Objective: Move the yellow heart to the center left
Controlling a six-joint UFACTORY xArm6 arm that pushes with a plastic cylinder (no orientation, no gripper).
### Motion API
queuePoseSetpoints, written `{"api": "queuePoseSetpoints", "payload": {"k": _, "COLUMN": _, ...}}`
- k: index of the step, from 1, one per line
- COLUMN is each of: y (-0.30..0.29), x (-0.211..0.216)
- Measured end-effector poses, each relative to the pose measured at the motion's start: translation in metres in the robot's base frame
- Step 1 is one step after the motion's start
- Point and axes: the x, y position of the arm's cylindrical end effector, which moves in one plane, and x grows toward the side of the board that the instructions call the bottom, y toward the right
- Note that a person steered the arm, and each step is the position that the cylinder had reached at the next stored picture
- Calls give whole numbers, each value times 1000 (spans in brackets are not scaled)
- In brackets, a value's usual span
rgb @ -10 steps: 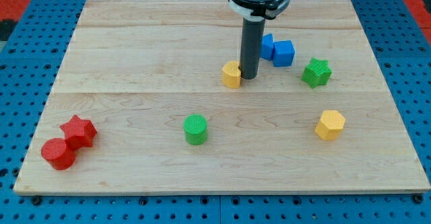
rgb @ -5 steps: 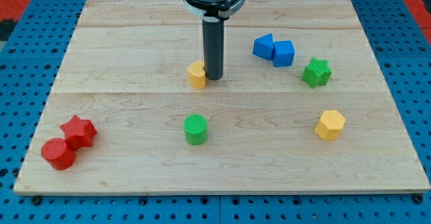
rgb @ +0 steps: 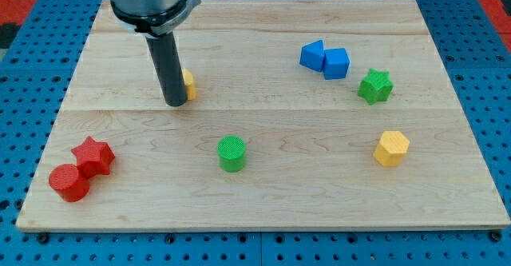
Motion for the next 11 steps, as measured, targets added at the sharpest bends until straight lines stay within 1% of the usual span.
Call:
{"api": "queuePoseSetpoints", "payload": {"k": 2, "y": 0, "x": -28}}
{"api": "queuePoseSetpoints", "payload": {"k": 3, "y": 8, "x": -44}}
{"api": "queuePoseSetpoints", "payload": {"k": 5, "y": 40, "x": -57}}
{"api": "queuePoseSetpoints", "payload": {"k": 6, "y": 44, "x": -73}}
{"api": "queuePoseSetpoints", "payload": {"k": 7, "y": 43, "x": -94}}
{"api": "queuePoseSetpoints", "payload": {"k": 10, "y": 18, "x": -131}}
{"api": "queuePoseSetpoints", "payload": {"k": 11, "y": 17, "x": -132}}
